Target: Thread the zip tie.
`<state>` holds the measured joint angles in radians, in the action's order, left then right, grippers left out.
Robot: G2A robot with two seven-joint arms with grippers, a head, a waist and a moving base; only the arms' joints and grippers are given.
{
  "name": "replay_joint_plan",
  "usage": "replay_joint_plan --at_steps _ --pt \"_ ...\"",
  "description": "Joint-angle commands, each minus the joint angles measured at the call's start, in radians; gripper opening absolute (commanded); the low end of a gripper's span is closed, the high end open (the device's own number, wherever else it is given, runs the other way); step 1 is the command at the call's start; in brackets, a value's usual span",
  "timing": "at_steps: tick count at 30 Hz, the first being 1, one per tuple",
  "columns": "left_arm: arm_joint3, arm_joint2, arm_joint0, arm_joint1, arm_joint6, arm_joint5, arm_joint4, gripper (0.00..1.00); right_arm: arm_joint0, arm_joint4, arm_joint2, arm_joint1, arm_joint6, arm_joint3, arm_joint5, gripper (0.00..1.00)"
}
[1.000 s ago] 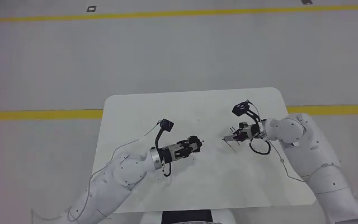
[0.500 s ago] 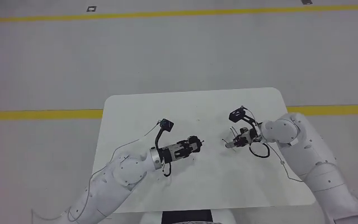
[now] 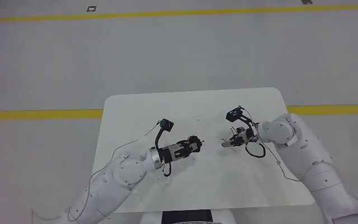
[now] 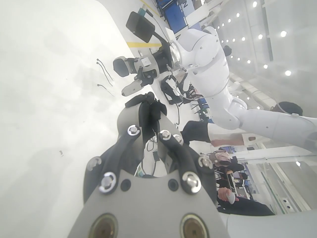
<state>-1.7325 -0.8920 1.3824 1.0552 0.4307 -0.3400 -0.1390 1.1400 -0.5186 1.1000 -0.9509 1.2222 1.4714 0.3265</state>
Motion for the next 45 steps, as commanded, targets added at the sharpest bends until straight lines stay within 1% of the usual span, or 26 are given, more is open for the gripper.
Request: replay_joint_plan --at_steps 1,6,8,14,17,22,26,29,30,31,32,36,45 --pt "0.000 0.000 0.000 0.000 0.000 0.000 0.000 0.00 -0.015 -0.004 -0.020 -0.005 -0.010 -0.024 0.002 1.00" --pt "0.000 0.000 0.000 0.000 0.000 0.000 0.000 0.00 -0.054 -0.012 -0.073 -0.020 -0.040 -0.092 0.005 1.00" --pt "0.000 0.000 0.000 0.000 0.000 0.000 0.000 0.00 -0.062 -0.026 -0.081 -0.023 -0.080 -0.103 0.005 1.00" --pt "0.000 0.000 0.000 0.000 0.000 0.000 0.000 0.00 -0.062 -0.026 -0.081 -0.023 -0.080 -0.103 0.005 1.00" --pt "0.000 0.000 0.000 0.000 0.000 0.000 0.000 0.00 -0.049 -0.053 -0.081 -0.022 -0.111 -0.097 0.000 1.00" --pt "0.000 0.000 0.000 0.000 0.000 0.000 0.000 0.00 -0.033 -0.084 -0.060 -0.011 -0.106 -0.074 0.002 1.00" --pt "0.000 0.000 0.000 0.000 0.000 0.000 0.000 0.00 -0.023 -0.084 -0.047 -0.005 -0.103 -0.063 0.014 1.00" --pt "0.000 0.000 0.000 0.000 0.000 0.000 0.000 0.00 -0.019 -0.080 -0.044 -0.002 -0.097 -0.050 0.014 0.77" --pt "0.000 0.000 0.000 0.000 0.000 0.000 0.000 0.00 -0.018 -0.078 -0.044 0.000 -0.095 -0.046 0.014 0.62" --pt "0.000 0.000 0.000 0.000 0.000 0.000 0.000 0.00 -0.018 -0.076 -0.044 0.001 -0.093 -0.043 0.014 0.57" --pt "0.000 0.000 0.000 0.000 0.000 0.000 0.000 0.00 -0.017 -0.076 -0.045 0.002 -0.091 -0.041 0.014 0.49" --pt "0.000 0.000 0.000 0.000 0.000 0.000 0.000 0.00 -0.018 -0.074 -0.048 0.007 -0.085 -0.040 0.014 0.39" --pt "0.000 0.000 0.000 0.000 0.000 0.000 0.000 0.00 -0.026 -0.096 -0.050 0.013 -0.094 -0.055 0.011 0.35"
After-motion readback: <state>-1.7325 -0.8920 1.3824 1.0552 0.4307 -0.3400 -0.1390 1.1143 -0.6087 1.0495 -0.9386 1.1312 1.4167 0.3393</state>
